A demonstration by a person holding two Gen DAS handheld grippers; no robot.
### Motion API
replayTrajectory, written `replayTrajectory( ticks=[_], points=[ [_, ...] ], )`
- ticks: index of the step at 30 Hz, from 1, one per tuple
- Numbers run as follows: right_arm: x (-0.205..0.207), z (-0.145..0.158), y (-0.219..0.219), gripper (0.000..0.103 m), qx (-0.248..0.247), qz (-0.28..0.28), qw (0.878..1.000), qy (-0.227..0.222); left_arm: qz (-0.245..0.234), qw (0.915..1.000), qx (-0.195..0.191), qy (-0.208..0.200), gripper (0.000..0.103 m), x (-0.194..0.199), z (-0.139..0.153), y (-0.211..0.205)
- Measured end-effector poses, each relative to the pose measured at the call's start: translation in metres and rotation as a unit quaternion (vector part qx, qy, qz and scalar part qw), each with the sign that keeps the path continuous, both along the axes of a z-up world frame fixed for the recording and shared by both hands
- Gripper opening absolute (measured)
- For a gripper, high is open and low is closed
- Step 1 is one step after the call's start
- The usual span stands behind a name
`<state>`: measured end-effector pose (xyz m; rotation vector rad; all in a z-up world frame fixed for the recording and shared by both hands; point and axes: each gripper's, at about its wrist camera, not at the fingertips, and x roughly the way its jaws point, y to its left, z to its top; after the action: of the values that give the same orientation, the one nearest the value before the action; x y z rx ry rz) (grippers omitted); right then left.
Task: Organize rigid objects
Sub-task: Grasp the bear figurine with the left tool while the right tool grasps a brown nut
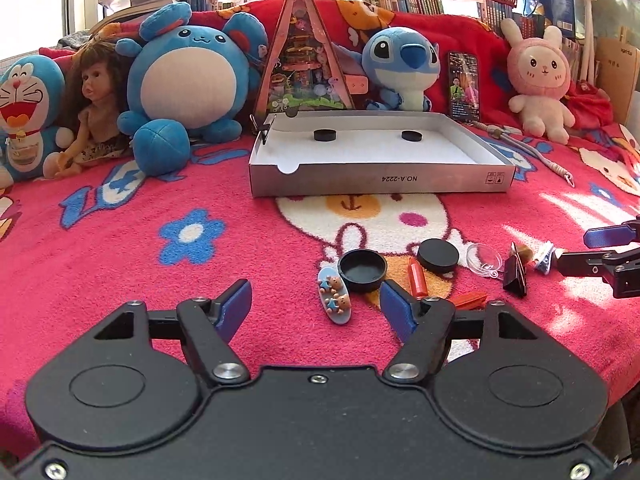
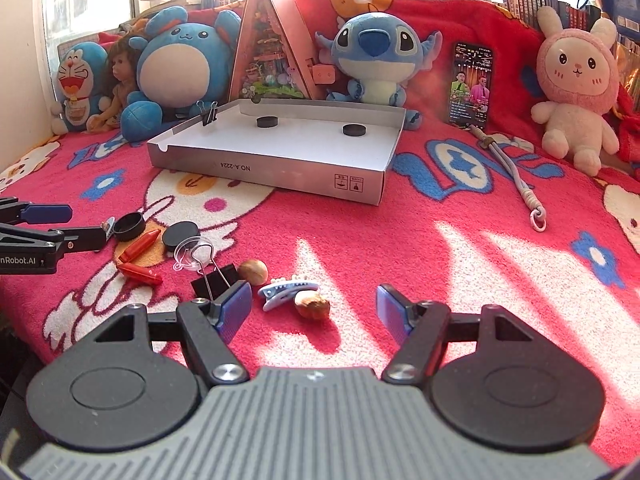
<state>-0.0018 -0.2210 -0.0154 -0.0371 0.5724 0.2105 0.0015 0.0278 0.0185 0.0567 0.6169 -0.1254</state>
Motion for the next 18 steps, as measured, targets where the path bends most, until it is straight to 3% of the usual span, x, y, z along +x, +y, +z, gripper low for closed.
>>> replayTrajectory(
  ticks=[2,11,18],
  points=[
    [-0.001,-0.001,0.000,0.079,-0.004,-0.002,1.000,0.000,0.004,1.0000,-0.005,0.005,0.057,0.001,0.000,0.003],
    [-0.004,-0.006,0.009,0.079,-0.046,-0.024,0.998,-0.020,0.001,0.9999,-0.004,0.013,0.040,0.007,-0.004,-0.001],
    [-0.003,-0.007,0.003,0.069,-0.034,-0.047,0.998,-0.026,-0.006,0.9999,0.003,0.009,0.026,0.011,-0.006,-0.006]
  ],
)
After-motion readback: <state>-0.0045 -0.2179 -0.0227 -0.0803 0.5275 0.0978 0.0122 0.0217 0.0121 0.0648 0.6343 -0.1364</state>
